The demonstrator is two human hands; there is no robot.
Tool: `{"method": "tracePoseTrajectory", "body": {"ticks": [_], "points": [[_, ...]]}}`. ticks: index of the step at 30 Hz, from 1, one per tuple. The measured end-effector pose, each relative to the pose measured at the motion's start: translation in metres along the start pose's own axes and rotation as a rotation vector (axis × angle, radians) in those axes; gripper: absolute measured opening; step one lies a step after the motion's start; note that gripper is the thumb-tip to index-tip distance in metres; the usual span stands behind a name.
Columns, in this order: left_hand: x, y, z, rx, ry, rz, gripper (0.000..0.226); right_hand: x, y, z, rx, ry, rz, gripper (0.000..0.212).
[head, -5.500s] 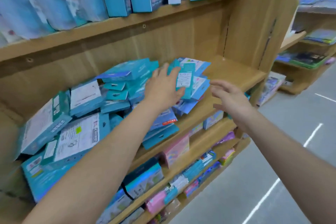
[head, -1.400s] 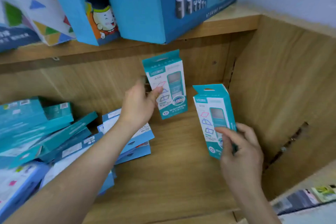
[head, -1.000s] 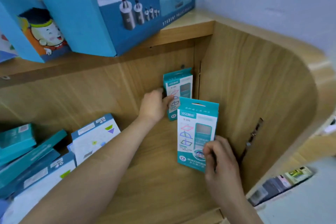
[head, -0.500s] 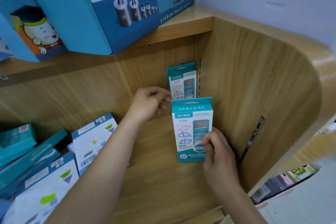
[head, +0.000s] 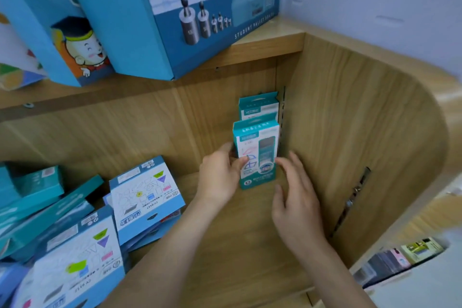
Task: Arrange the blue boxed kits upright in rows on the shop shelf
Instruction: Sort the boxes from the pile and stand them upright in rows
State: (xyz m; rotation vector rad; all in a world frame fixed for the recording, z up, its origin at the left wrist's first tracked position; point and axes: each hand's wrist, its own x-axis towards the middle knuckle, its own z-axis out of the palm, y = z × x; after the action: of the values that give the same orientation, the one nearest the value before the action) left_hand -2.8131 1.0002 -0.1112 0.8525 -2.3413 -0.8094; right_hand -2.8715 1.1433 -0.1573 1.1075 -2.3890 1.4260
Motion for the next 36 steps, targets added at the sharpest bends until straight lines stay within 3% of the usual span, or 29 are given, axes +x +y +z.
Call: {"method": "tracePoseTrajectory", "body": {"ticks": [3,9,18,23,29,33,36], "points": [[0.020,0.003,0.009,0.046,0.054,0.040,0.030,0.010,-0.006,-0.001,0.014,-0.060,-0.042,0.062],[0.033,0.016,0.019,-0.021,0.185,0.048,0.037,0.026,-0.009,0.001,-0.018,-0.058,-0.123,0.061],[0.027,0.020,-0.004,0.178,0.001,0.033,0.040,0.049,-0.016,-0.005,0.104,-0.131,-0.077,0.049],[-0.028,0.006,-0.073,0.271,0.034,0.046,0.021,0.050,-0.037,-0.009,0.310,-0.159,0.022,0.033],[-0.097,-0.045,-0.138,0.516,-0.018,-0.106,0.009,0.032,-0.068,0.018,0.310,-0.475,-0.109,0.033],[-0.119,-0.068,-0.135,0.567,-0.057,-0.096,0.028,0.022,-0.079,0.050,0.285,-0.663,-0.132,0.040],[-0.123,-0.077,-0.130,0.649,0.044,-0.070,0.041,0.015,-0.086,0.065,0.118,-0.729,-0.323,0.050]]}}
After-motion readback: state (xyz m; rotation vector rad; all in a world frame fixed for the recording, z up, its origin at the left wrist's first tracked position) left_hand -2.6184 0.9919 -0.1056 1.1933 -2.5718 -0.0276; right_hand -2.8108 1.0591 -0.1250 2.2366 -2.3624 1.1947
